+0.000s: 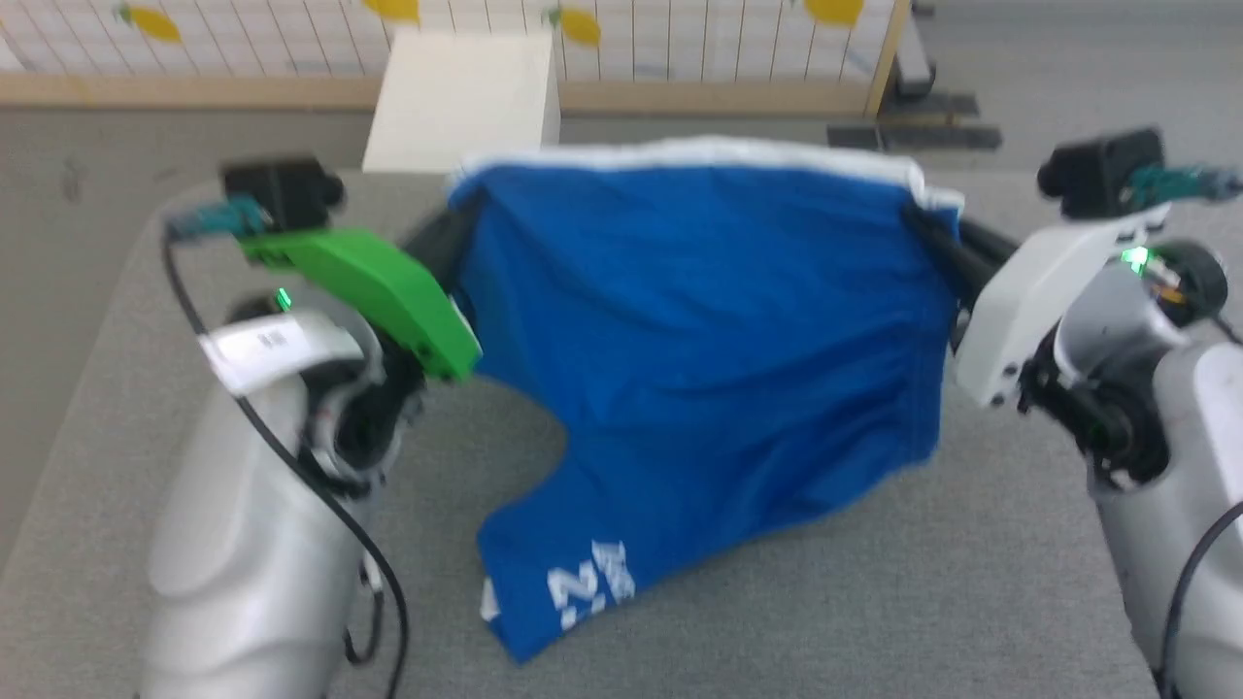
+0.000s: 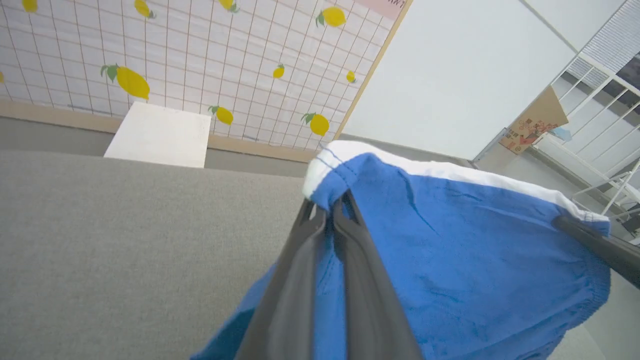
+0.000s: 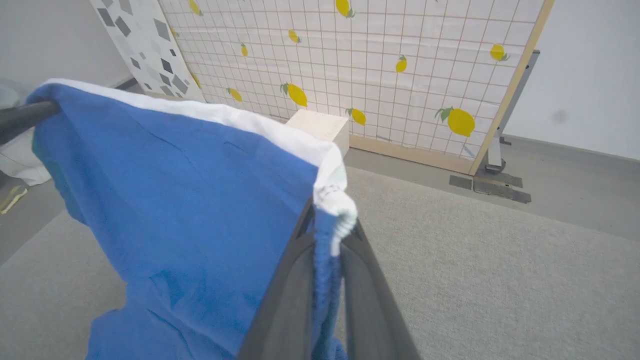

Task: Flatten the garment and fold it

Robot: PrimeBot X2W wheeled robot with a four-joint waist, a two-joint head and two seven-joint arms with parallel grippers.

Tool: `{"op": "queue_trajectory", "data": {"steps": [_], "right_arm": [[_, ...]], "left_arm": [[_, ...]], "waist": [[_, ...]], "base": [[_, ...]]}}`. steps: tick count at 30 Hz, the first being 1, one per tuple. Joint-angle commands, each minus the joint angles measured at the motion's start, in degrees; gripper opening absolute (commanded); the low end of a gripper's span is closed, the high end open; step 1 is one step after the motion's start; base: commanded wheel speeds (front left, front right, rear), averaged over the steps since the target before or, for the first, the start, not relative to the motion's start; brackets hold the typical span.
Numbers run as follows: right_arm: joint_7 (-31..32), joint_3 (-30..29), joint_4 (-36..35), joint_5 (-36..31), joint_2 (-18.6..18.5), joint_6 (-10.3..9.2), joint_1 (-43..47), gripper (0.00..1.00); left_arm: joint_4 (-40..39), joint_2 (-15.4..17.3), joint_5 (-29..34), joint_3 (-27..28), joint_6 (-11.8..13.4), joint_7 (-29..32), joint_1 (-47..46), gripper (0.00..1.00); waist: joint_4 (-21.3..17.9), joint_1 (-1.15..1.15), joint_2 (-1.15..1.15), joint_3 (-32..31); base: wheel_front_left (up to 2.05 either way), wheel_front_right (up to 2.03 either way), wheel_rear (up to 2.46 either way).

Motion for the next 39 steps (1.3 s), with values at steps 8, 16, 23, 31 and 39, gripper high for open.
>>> {"op": "queue_trajectory", "data": {"steps": [8,16,23,31,39], "right_arm": [[0.46,-1.55,1.05,4.11,0.28,-0.08,-8.29,0.0],[2.09,-3.3,7.52,0.61,2.96,-0.08,-21.42,0.0],[0.07,-5.69,15.56,-4.16,6.84,-0.08,-37.44,0.0],[-8.09,-10.12,25.19,-11.58,9.54,-0.08,-53.2,0.0],[-14.66,-9.91,32.36,-13.34,9.79,-0.08,-55.21,0.0]], "left_arm": [[0.9,2.09,1.58,1.66,0.72,-0.82,-10.5,0.0],[10.32,4.15,4.54,1.7,0.26,-2.06,-24.1,0.0],[17.82,5.27,7.62,2.24,0.57,-6.57,-38.18,0.0],[23.53,5.3,9.92,2.81,0.12,-14.79,-51.82,0.0],[29.62,3.73,9.14,1.78,-3.65,-21.57,-53.42,0.0]], "waist": [[0.53,0.0,0.0,-4.0],[-0.18,0.0,0.0,4.61],[-1.7,0.0,0.0,15.19],[-2.13,0.0,0.0,24.5],[-0.63,0.0,0.0,28.04]], "base": [[0.0,0.0,0.0],[0.0,0.0,0.0],[0.0,0.0,0.0],[0.0,0.0,0.0],[0.0,0.0,0.0]]}}
